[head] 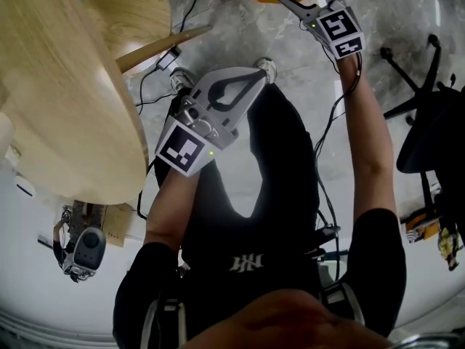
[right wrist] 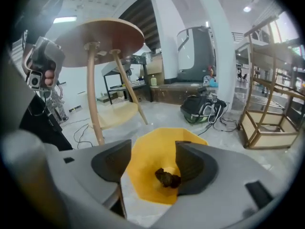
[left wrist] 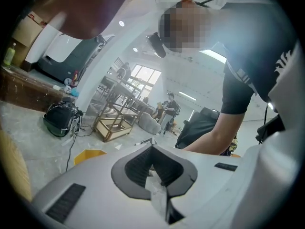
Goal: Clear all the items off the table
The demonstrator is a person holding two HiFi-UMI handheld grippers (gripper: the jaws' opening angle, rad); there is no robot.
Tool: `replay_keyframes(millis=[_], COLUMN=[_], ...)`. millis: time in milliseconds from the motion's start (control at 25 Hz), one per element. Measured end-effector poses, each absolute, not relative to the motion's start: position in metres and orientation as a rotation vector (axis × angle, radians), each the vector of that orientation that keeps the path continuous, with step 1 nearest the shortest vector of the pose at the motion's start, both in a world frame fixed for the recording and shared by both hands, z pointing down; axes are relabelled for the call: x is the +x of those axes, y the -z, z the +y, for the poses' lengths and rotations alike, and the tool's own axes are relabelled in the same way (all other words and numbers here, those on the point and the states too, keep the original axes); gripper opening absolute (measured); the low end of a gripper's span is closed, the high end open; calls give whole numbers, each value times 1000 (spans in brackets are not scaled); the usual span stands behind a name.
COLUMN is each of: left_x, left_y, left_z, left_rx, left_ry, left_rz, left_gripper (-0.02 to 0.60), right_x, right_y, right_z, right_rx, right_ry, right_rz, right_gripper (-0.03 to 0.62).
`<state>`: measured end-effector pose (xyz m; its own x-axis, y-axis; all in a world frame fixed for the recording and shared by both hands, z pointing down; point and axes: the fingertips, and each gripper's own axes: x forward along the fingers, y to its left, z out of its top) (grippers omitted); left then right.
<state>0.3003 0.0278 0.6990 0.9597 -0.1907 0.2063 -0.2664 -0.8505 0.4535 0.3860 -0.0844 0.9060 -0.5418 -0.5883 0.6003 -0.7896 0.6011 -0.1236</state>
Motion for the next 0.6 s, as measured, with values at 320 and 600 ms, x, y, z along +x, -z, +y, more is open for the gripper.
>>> replay_keyframes(millis=[320, 600], left_x=[303, 285], left_y=[-629, -504], left_z=[82, 88], left_rx=[2528, 2586], left_ry=[-196, -140], left_rz=[-253, -321], left_gripper=[12, 12], right_x=[379, 356], right_y=[-734, -530], right_z=[-41, -9], right_rx=[1138, 1068], right_ry=[-554, -384], right_rz=[-2506, -2734], right_gripper=[3, 3])
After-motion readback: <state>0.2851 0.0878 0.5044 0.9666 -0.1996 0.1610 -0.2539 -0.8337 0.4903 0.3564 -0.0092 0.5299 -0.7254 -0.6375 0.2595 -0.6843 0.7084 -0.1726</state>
